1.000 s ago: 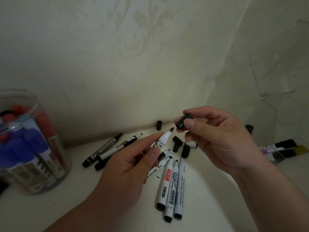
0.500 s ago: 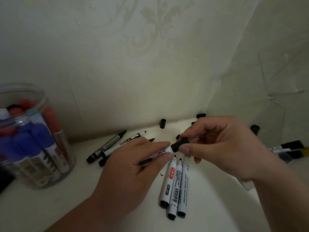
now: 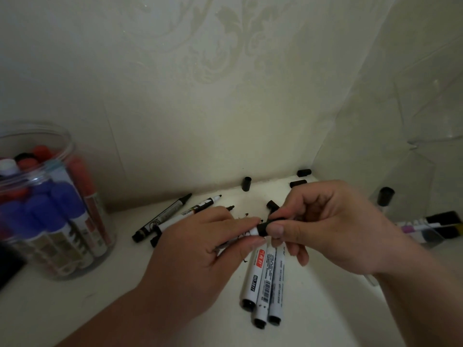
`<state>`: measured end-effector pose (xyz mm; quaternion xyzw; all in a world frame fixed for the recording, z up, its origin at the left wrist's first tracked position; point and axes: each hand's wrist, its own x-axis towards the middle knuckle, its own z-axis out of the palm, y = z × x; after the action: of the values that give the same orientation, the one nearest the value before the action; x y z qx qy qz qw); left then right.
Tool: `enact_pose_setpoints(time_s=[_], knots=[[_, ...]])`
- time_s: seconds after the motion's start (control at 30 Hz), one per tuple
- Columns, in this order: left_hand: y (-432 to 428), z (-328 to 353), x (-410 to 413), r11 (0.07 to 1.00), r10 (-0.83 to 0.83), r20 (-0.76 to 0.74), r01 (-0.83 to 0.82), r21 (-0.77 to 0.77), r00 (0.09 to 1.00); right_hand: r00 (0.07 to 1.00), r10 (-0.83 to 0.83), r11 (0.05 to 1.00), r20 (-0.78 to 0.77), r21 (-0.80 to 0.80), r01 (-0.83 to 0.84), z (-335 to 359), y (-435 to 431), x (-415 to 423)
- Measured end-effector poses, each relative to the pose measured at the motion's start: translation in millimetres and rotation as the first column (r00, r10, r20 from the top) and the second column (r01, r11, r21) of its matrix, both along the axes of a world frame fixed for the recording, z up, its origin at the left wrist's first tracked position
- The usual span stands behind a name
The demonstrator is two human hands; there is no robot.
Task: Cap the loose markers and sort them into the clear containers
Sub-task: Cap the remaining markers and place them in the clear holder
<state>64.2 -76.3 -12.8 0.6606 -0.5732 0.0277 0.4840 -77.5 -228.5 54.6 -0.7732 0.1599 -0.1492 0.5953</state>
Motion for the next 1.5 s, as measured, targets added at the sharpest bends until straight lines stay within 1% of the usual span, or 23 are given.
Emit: enact_pose_setpoints(time_s=[0.17,0.27,0.37,0.47,0.5,0.57,0.6,0.63,0.67,0.7,0.73,0.77,0.8,0.83,0.87,0.9,0.97,1.03,1.1,1.2,1.3,1.4,1.5], knots=[[-0.4,0.6,0.5,1.000,-0.021,0.024,0.021,0.014,0.999,0.999,0.012,1.000,-0.040,0.010,-0.011,-0.1,0.9,0.8],[-0.9,-0.4,0.5,1.000,-0.013,0.038,0.013,0.002,0.999,0.999,0.001,0.998,-0.038,0.065,0.002,-1.4,3.6,2.3],[-1.9,-2.1,0.8,0.999,0.030,0.066,-0.032,0.032,0.997,0.998,-0.048,0.991,-0.047,0.125,0.054,-4.8,7.4,4.8],[-3.1,-2.3,-0.1,0.994,0.066,0.118,-0.076,0.082,0.991,0.991,-0.124,0.987,-0.055,0.101,0.129,-10.0,11.5,10.4],[-3.4,-1.8,-1.7,0.993,0.065,0.088,-0.073,0.089,0.994,0.989,-0.140,0.986,-0.051,0.085,0.144,-9.4,13.1,12.1],[-3.3,-0.2,-6.8,0.993,0.047,-0.102,-0.036,0.110,0.994,0.986,-0.159,0.987,-0.048,0.008,0.160,-3.1,15.9,13.7],[-3.6,1.7,-9.7,0.992,0.036,-0.246,-0.004,0.126,0.968,0.982,-0.185,0.982,-0.045,-0.050,0.182,1.6,16.3,13.4],[-4.0,4.4,-11.9,0.991,0.024,-0.411,0.033,0.131,0.911,0.970,-0.239,0.966,-0.042,-0.111,0.233,5.6,14.2,12.0],[-5.3,6.8,-12.9,0.992,0.010,-0.573,0.066,0.111,0.819,0.947,-0.320,0.935,-0.042,-0.177,0.308,8.9,10.1,9.8],[-6.8,9.1,-12.6,0.993,-0.007,-0.714,0.088,0.076,0.700,0.908,-0.415,0.882,-0.057,-0.270,0.386,11.3,4.4,7.2],[-8.3,10.7,-11.8,0.995,-0.026,-0.813,0.093,0.034,0.582,0.861,-0.498,0.814,-0.102,-0.397,0.424,12.6,-2.3,4.3],[-9.7,10.7,-10.6,0.996,-0.048,-0.872,0.088,-0.006,0.488,0.813,-0.551,0.756,-0.188,-0.526,0.391,13.4,-8.0,1.4],[-10.9,9.9,-9.6,0.996,-0.074,-0.907,0.084,-0.043,0.413,0.766,-0.560,0.741,-0.314,-0.603,0.295,13.5,-11.2,-1.2],[-12.0,9.0,-9.2,0.994,-0.097,-0.931,0.086,-0.071,0.353,0.720,-0.525,0.772,-0.454,-0.611,0.177,12.5,-11.9,-2.7],[-12.8,7.5,-9.3,0.992,-0.111,-0.946,0.094,-0.085,0.305,0.674,-0.459,0.819,-0.579,-0.570,0.068,9.3,-10.9,-3.1],[-13.7,5.9,-9.8,0.990,-0.111,-0.954,0.111,-0.083,0.279,0.636,-0.380,0.863,-0.672,-0.504,-0.017,4.9,-8.9,-2.6],[-14.9,2.6,-11.8,0.989,-0.088,-0.949,0.141,-0.047,0.302,0.585,-0.262,0.912,-0.767,-0.396,-0.110,-5.2,-5.3,-0.1],[-16.6,-0.4,-14.2,0.989,-0.081,-0.941,0.143,-0.035,0.330,0.556,-0.231,0.927,-0.799,-0.354,-0.123,-14.0,-4.0,3.8],[-17.9,-1.1,-17.0,0.988,-0.101,-0.956,0.137,-0.065,0.276,0.543,-0.220,0.942,-0.811,-0.321,-0.099,-19.0,-3.8,7.4],[-18.8,3.1,-20.4,0.985,-0.096,-0.979,0.161,-0.067,0.181,0.548,-0.187,0.965,-0.815,-0.257,-0.052,-22.8,-5.2,9.8],[-19.7,4.7,-20.5,0.980,-0.096,-0.991,0.183,-0.077,0.098,0.594,-0.169,0.976,-0.786,-0.219,-0.013,-20.0,-10.5,6.6],[-20.0,1.1,-17.4,0.974,-0.118,-0.993,0.196,-0.115,0.005,0.733,-0.077,0.996,-0.676,-0.092,0.020,-10.2,-14.2,1.3],[-19.0,-1.2,-15.8,0.960,-0.149,-0.986,0.229,-0.161,-0.071,0.881,0.072,0.994,-0.467,0.109,-0.023,-5.3,-12.4,0.2]])
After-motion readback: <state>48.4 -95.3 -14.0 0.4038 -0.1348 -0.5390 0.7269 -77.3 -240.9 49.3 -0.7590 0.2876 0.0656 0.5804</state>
